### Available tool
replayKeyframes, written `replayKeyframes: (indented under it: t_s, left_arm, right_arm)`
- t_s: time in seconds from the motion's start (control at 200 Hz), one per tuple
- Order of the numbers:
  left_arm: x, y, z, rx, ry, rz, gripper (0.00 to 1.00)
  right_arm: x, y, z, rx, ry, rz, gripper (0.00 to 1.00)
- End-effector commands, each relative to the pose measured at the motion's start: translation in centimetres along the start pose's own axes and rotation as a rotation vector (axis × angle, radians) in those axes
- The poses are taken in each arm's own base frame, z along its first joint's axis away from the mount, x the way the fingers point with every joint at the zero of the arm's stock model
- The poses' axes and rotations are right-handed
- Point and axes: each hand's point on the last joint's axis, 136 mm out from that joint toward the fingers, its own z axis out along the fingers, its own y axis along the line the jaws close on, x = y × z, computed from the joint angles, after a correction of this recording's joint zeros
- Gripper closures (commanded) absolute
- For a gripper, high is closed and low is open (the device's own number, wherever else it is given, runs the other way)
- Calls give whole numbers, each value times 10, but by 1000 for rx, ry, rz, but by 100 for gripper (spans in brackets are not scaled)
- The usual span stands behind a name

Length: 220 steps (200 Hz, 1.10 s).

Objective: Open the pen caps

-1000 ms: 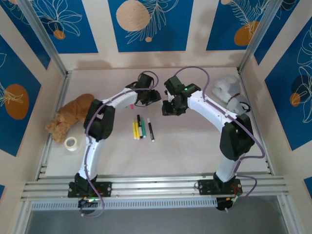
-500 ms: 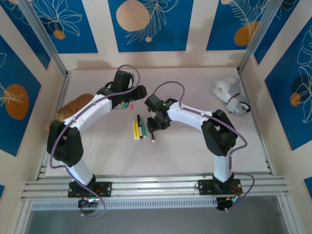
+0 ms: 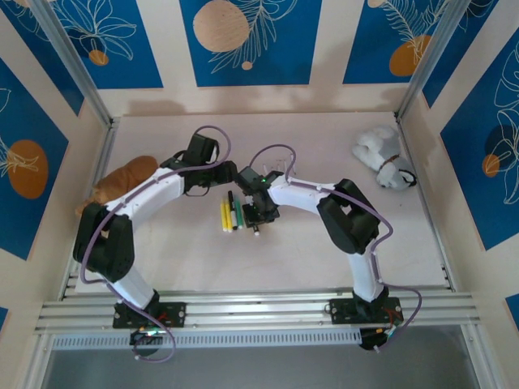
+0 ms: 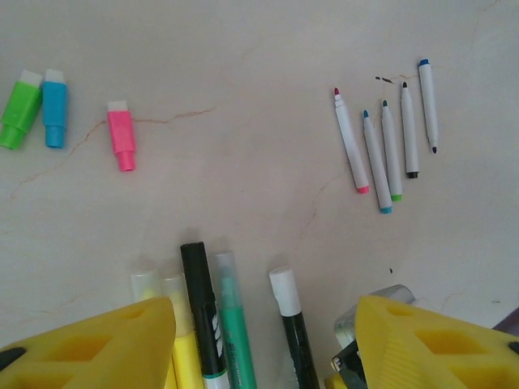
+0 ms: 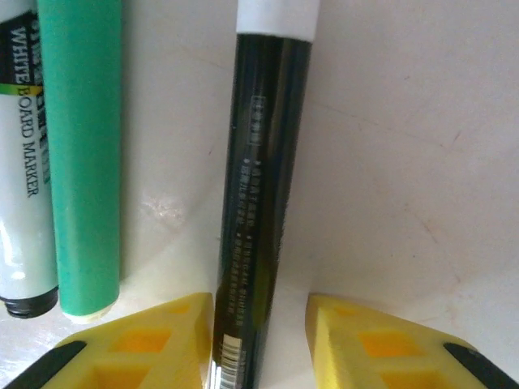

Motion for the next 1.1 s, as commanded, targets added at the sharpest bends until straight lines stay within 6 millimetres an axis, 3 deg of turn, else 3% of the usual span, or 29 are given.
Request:
replayKeyframes:
  t_s: [0.0, 0.11, 0.21, 0.35, 0.585, 0.725, 1.096]
  left_arm:
    - [-3, -2, -6, 31, -15, -3, 41]
    - [-1, -4, -4, 56, -17, -12, 39]
    - [1, -9, -2, 97, -22, -27, 38]
    - [3, -8, 1, 100, -17, -57, 37]
    - [9, -27, 12, 194, -2, -137, 38]
    - [13, -45, 15, 226, 12, -126, 38]
    - [18, -82, 28, 285, 44, -119, 39]
  right_arm:
    - [2, -4, 12, 45, 29, 16, 66]
    - [0, -10, 18, 73, 39, 24, 74]
    - [1, -15, 28, 54, 62, 51, 100]
    - [-2, -16, 15, -23, 4, 92, 100]
    - [-16, 2, -57, -238, -216, 87, 100]
    - [-19, 5, -85, -300, -266, 77, 100]
    - [-33, 16, -111, -369, -315, 66, 100]
